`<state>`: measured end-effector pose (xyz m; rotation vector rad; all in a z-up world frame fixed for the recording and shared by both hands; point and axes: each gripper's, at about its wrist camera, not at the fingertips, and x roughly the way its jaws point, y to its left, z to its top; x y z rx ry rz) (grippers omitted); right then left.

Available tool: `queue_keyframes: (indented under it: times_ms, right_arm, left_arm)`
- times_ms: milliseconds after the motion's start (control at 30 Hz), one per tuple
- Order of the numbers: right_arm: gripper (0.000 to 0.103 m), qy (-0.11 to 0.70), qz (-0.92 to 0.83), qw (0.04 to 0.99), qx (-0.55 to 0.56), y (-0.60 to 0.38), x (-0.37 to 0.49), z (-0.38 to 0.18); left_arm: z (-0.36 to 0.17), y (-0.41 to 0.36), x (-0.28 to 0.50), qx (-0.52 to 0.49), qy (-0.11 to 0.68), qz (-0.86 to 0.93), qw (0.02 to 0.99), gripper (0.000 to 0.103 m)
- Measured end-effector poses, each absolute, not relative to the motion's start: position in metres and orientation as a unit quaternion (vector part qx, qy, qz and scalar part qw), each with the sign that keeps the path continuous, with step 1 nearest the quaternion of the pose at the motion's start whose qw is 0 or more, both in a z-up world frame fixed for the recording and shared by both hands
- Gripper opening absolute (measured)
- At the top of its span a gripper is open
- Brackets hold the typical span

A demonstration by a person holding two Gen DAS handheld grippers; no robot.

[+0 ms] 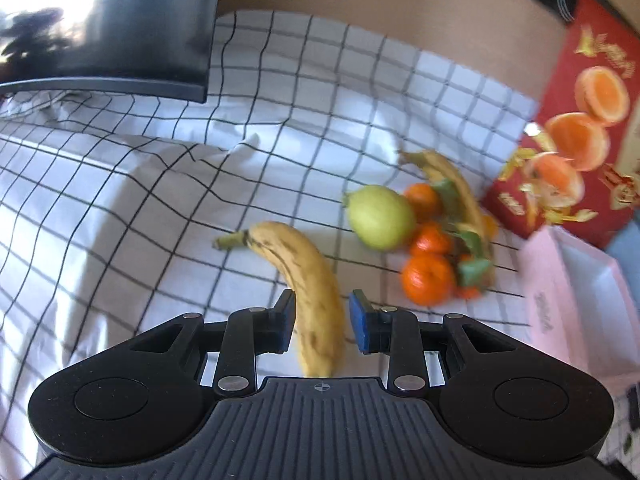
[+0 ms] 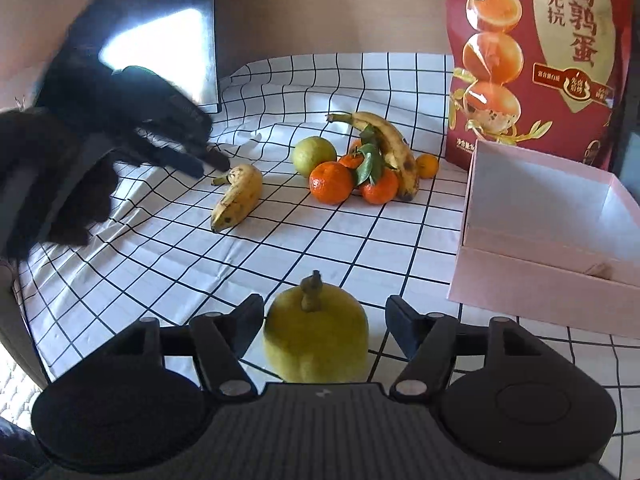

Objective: Organize fruits
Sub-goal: 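Close the left tool around the middle of the yellow banana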

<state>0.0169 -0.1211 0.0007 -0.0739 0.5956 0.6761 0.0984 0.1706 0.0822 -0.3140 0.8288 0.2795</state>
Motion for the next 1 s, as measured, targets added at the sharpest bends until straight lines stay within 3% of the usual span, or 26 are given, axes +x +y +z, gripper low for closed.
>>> queue_keyframes:
  times_ms: [233,267,367,767,1000]
  right_arm:
    - [0.069,0.294,0.304,0.906,-0.033,-0.126,0.007,0.001]
    - [0.070,0.294,0.301,0.906,-0.034,-0.127,0.004,0.000]
    - [0.072,0.295,0.294,0.908,-0.038,-0.130,-0.001,-0.002]
    - [0.073,0.304,0.279,0.910,-0.051,-0.125,-0.008,-0.003]
    - [0.073,0.306,0.281,0.907,-0.068,-0.120,-0.007,-0.006]
  left_arm:
    - [0.062,0.185,0.140,-0.145,0.417,0.163,0.882,0.034]
    - [0.059,0.187,0.143,-0.148,0.420,0.163,0.880,0.043]
    - [0.053,0.190,0.150,-0.159,0.423,0.158,0.878,0.051]
    - [0.035,0.181,0.168,-0.139,0.453,0.160,0.866,0.048]
    - [0.044,0.161,0.131,-0.098,0.453,0.092,0.881,0.042]
